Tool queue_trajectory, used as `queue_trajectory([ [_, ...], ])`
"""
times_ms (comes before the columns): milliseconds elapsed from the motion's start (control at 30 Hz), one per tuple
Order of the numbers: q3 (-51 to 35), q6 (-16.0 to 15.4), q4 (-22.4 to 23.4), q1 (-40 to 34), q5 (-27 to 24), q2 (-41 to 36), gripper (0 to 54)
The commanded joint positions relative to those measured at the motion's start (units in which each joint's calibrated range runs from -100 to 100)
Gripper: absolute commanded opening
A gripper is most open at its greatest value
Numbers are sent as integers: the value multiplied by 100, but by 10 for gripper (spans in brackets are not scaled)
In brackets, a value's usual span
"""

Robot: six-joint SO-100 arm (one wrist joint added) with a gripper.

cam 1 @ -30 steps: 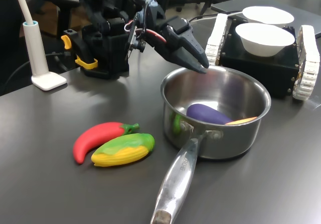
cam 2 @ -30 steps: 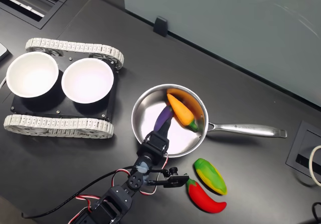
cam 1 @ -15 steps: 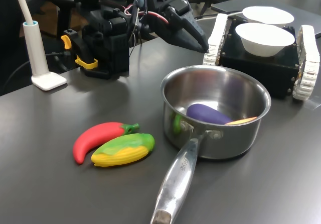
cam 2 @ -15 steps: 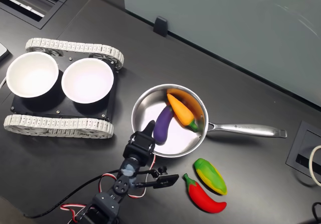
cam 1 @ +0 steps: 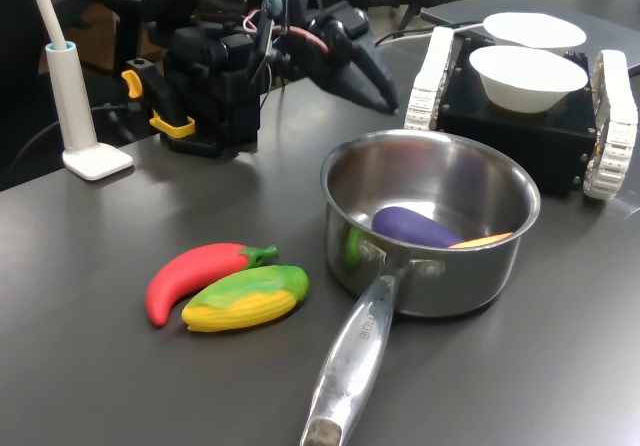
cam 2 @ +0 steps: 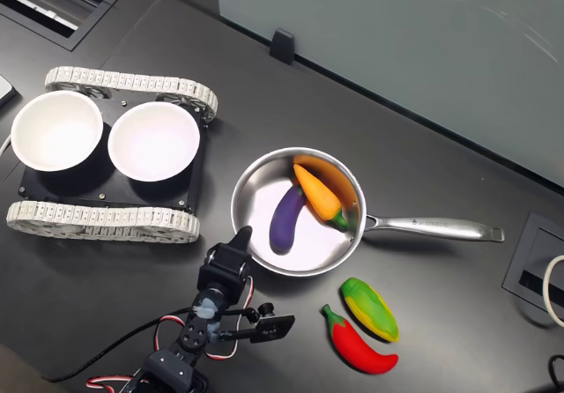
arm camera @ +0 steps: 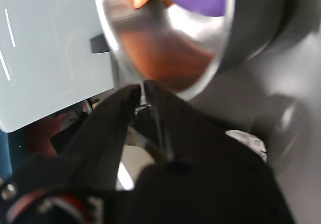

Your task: Pick up the carrot and place them in the pan

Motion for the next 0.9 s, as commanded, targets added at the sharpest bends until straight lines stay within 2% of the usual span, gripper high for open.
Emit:
queue_trajectory([
  [0, -12, 140, 261, -200, 88, -100, 2],
  [400, 433, 182, 1029, -303, 288, -100, 2],
  [867, 624, 207, 1106, -280, 132, -108, 2],
])
